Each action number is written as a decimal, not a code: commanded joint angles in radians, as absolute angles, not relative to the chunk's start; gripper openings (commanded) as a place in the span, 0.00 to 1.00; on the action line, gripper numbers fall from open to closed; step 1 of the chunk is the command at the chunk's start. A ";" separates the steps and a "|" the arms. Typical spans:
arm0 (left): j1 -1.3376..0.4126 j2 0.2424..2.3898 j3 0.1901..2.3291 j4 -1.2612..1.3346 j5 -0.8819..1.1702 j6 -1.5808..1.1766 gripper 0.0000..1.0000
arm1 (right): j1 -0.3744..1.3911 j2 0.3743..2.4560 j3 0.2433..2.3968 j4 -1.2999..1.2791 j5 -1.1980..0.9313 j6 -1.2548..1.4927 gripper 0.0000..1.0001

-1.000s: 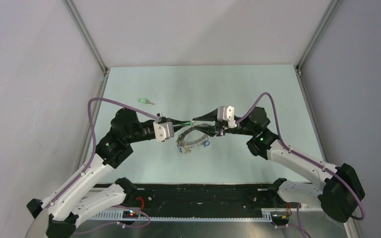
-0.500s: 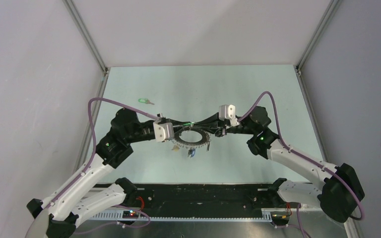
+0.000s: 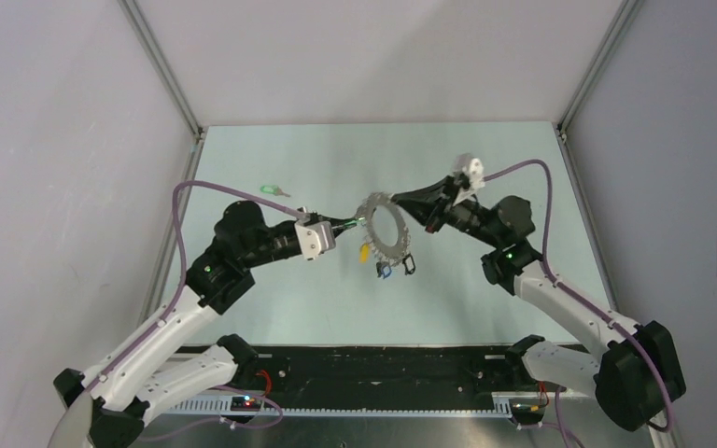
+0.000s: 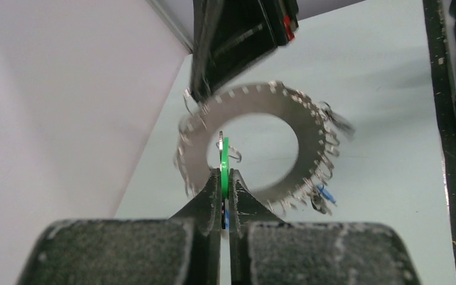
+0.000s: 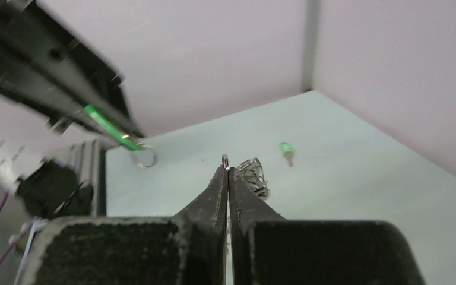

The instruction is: Remove the keys from the keyring

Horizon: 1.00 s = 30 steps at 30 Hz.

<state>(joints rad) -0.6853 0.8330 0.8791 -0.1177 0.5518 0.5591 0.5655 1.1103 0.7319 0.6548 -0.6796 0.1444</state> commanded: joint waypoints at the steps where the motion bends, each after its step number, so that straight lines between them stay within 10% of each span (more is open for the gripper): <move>1: -0.688 0.882 0.879 -0.069 0.484 0.573 0.00 | 0.488 1.054 0.636 1.047 -0.469 0.447 0.00; 12: -0.631 1.140 0.940 0.057 0.177 0.265 0.00 | 0.483 0.825 0.574 0.659 -0.140 0.155 0.00; 21: -0.221 1.609 1.174 0.130 0.349 -0.480 0.00 | 0.483 0.689 0.572 0.513 -0.061 0.091 0.00; 30: 0.037 1.893 1.314 0.070 0.316 -0.598 0.00 | 0.482 0.618 0.572 0.415 -0.023 0.080 0.00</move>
<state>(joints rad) -0.0242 1.8713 1.2446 0.0917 0.3176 -0.4999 0.4828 0.6567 0.5571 0.4072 -0.0685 0.1009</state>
